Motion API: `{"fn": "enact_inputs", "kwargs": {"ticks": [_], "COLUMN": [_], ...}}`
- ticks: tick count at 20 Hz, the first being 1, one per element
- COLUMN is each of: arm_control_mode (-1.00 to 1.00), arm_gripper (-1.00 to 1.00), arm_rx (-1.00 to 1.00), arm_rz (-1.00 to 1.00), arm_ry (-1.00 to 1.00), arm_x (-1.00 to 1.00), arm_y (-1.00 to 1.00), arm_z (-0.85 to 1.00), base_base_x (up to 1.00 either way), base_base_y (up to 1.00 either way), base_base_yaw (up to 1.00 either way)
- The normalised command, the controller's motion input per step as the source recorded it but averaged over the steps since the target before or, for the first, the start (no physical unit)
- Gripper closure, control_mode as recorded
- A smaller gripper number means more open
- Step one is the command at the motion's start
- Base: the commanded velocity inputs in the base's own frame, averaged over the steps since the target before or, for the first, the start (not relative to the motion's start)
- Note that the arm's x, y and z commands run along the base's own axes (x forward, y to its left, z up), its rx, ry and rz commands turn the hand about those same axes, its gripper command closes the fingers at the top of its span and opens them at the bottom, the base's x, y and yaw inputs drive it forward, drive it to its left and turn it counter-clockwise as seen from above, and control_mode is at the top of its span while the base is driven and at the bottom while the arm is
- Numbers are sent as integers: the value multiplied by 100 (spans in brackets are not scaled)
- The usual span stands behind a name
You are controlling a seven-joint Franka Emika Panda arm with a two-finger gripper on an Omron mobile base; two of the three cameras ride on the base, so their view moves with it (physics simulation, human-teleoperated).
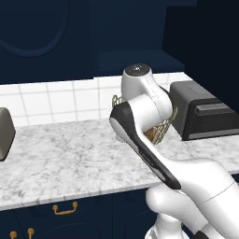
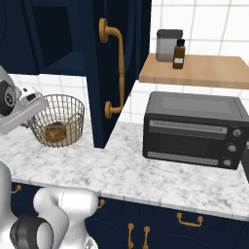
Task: Open the cabinet, pick up the bread from the cabinet and place it in the basket. Then move the basket to the dining counter.
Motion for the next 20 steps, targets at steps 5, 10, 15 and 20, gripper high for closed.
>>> {"fn": "enact_inputs", "kwargs": {"ticks": [5, 10, 15, 20], "arm_control_mode": [100, 100, 100, 100], "arm_gripper": [100, 100, 100, 100], "arm_rx": [-1, 0, 0, 0], "arm_rz": [3, 0, 0, 0], "arm_ry": [6, 0, 0, 0], "arm_x": [4, 0, 0, 0], "arm_y": [0, 0, 0, 0], "arm_z": [0, 0, 0, 0], "base_base_x": [0, -40, -97, -93], "base_base_y": [11, 23, 11, 7], "base_base_yaw": [6, 2, 0, -6]}}
